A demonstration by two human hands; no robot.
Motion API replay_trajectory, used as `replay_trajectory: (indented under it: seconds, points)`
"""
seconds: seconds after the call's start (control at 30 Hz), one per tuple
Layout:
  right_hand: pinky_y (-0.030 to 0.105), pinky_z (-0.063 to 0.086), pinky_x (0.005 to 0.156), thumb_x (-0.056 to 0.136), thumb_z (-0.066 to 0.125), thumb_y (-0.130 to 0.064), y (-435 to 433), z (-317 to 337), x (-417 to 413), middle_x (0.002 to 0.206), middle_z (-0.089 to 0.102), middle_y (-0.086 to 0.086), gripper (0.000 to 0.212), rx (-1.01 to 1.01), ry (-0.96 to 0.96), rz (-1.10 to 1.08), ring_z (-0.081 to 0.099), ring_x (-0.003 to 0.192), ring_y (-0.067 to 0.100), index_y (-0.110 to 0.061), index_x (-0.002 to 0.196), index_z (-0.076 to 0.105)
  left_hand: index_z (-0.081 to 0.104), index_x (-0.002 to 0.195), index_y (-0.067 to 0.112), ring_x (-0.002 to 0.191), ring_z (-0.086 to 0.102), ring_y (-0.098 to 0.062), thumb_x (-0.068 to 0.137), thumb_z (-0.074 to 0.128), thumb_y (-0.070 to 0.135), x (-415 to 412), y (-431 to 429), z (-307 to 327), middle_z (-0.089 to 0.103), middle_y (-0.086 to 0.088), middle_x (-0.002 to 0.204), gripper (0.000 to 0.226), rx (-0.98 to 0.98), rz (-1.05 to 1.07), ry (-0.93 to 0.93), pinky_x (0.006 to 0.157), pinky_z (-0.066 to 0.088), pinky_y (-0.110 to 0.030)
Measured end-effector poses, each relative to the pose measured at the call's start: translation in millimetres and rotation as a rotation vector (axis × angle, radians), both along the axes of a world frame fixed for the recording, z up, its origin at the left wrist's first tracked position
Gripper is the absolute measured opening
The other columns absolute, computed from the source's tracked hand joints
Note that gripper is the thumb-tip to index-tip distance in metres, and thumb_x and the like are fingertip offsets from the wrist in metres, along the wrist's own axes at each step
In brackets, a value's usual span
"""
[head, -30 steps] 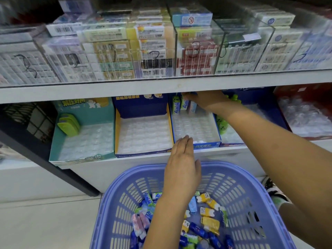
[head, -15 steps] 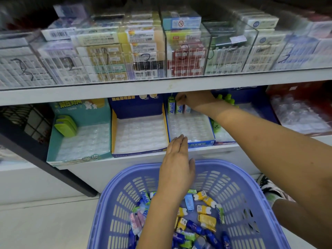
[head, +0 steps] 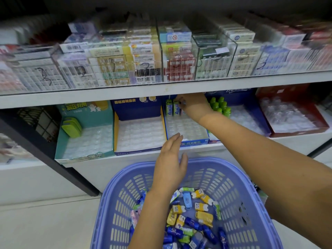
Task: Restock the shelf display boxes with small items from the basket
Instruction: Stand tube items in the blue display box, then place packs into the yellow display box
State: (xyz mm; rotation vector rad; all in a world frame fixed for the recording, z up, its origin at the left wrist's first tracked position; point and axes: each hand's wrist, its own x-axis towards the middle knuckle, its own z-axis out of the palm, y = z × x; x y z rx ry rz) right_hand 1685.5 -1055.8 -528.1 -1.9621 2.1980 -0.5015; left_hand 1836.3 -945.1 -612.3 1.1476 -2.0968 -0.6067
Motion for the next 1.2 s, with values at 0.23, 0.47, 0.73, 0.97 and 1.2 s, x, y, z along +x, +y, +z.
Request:
replay_trajectory:
  seconds: [0.23,0.47,0.73,0.97,1.2]
  points:
    - [0.025,0.043,0.069,0.081,0.069,-0.034,120,-75,9,0.084,0.068,0.004,0.021,0.415,-0.051,0.073,0.063,0.084,0.021,-0.013,0.083,0.069,0.061,0.098,0.016,0.080,0.063,-0.023,0.094,0.048,0.026,2,17,-69,0.067,-0.003,0.087,0.017,0.230,-0.001,-0.204,0.064,0.047,-0.033]
    - [0.033,0.049,0.091,0.084,0.064,-0.029,172,-225,4,0.134,0.054,0.006,0.062,0.810,-0.071,-0.042,0.055,0.115,0.026,-0.022,0.140,0.037,0.037,0.141,0.009,0.136,0.033,-0.030,0.096,0.050,0.021,26,60,-160,0.020,-0.010,0.156,0.048,0.846,-0.321,-0.755,0.103,0.039,-0.040]
    - [0.039,0.047,0.088,0.082,0.067,-0.032,183,-282,6,0.129,0.048,0.015,0.063,0.665,0.027,-0.200,0.046,0.118,0.033,-0.017,0.133,0.032,0.032,0.143,0.013,0.131,0.036,-0.026,0.097,0.044,0.009,18,60,-188,0.029,-0.006,0.149,0.048,0.670,-0.074,-0.649,0.100,0.042,-0.039]
    - [0.035,0.042,0.098,0.095,0.049,-0.020,177,-297,7,0.136,0.045,0.012,0.055,0.644,0.210,-0.085,0.047,0.121,0.027,-0.008,0.143,0.024,0.040,0.139,0.015,0.137,0.023,-0.032,0.092,0.043,-0.002,7,57,-204,0.029,-0.007,0.147,0.050,0.538,-0.106,-0.778,0.103,0.039,-0.043]
    - [0.032,0.049,0.077,0.094,0.052,-0.018,160,-273,3,0.109,0.065,0.013,0.020,0.796,0.094,-0.063,0.062,0.099,0.026,-0.006,0.105,0.063,0.055,0.122,0.010,0.128,0.036,-0.030,0.093,0.050,0.010,3,52,-209,0.055,-0.011,0.127,0.030,0.498,-0.048,-0.800,0.101,0.036,-0.035]
